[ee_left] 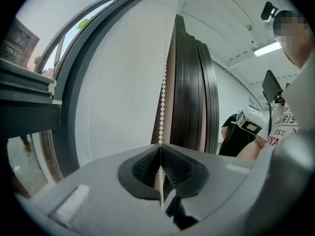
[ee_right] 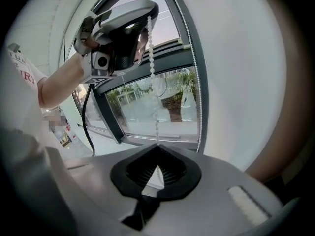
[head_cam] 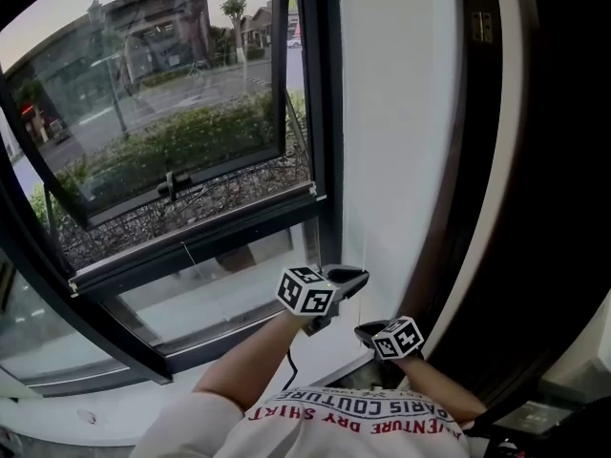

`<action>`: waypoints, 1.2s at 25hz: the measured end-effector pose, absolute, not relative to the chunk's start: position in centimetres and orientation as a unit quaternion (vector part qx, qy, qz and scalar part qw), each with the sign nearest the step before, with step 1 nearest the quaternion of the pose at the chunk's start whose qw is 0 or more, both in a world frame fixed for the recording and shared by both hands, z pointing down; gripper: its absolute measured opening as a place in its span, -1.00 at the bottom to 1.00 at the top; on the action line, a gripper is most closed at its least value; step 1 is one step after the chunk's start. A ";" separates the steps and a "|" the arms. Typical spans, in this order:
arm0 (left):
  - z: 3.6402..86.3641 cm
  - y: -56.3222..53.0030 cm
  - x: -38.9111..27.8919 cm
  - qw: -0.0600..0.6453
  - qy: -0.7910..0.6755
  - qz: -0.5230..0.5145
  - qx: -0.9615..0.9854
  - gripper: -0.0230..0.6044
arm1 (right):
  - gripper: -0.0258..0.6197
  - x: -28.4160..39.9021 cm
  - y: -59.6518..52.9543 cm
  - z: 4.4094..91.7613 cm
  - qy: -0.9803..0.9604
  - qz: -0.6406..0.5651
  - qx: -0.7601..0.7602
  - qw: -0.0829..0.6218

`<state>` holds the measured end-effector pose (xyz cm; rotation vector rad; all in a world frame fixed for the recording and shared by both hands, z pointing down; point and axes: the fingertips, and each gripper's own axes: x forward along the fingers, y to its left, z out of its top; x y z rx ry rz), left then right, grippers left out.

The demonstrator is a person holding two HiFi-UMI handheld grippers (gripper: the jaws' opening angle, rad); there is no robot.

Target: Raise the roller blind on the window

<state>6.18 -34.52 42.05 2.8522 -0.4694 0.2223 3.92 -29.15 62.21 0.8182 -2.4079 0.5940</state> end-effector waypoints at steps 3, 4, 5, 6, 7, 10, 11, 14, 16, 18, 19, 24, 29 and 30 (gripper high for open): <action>42.0 -34.9 6.0 0.117 -0.169 0.072 0.976 -0.90 | -0.90 4.2 -29.6 62.1 -0.888 0.218 0.309 0.261; 42.0 -35.0 5.8 0.118 -0.174 0.068 0.975 -0.90 | -0.90 4.3 -29.7 62.1 -0.888 0.220 0.310 0.259; 42.0 -35.1 5.7 0.118 -0.179 0.064 0.975 -0.90 | -0.90 4.3 -29.7 62.1 -0.888 0.224 0.310 0.256; 41.9 -35.1 5.6 0.118 -0.183 0.060 0.974 -0.90 | -0.90 4.2 -29.6 62.0 -0.888 0.228 0.309 0.253; 41.9 -35.0 5.6 0.117 -0.186 0.057 0.974 -0.90 | -0.90 4.0 -29.3 61.9 -0.889 0.229 0.307 0.251; 41.2 -34.7 5.6 0.098 -0.197 0.046 0.974 -0.89 | -0.89 3.3 -28.7 61.3 -0.894 0.221 0.303 0.244; 41.0 -34.7 5.5 0.095 -0.203 0.039 0.974 -0.89 | -0.89 3.0 -28.5 61.0 -0.897 0.222 0.300 0.238; 40.7 -34.8 5.1 0.100 -0.229 0.013 0.968 -0.89 | -0.89 1.9 -27.6 59.6 -0.907 0.237 0.278 0.211; 40.6 -34.9 4.7 0.099 -0.246 0.005 0.964 -0.88 | -0.88 1.4 -27.2 58.5 -0.913 0.228 0.274 0.200; 40.7 -34.6 4.4 0.096 -0.256 0.008 0.962 -0.79 | -0.87 1.1 -26.7 57.7 -0.917 0.217 0.272 0.196; 40.8 -34.4 4.2 0.096 -0.260 0.011 0.961 -0.73 | -0.85 1.1 -26.5 57.4 -0.918 0.214 0.271 0.194; 41.2 -33.0 2.4 0.091 -0.294 0.012 0.952 -0.54 | -0.69 1.6 -25.3 56.0 -0.921 0.193 0.284 0.187; 42.4 -31.3 -0.5 0.080 -0.355 0.017 0.931 -0.44 | -0.57 1.4 -23.1 55.0 -0.923 0.191 0.286 0.172; 42.7 -30.9 -1.1 0.082 -0.367 0.015 0.927 -0.42 | -0.56 1.4 -22.7 54.9 -0.924 0.189 0.285 0.170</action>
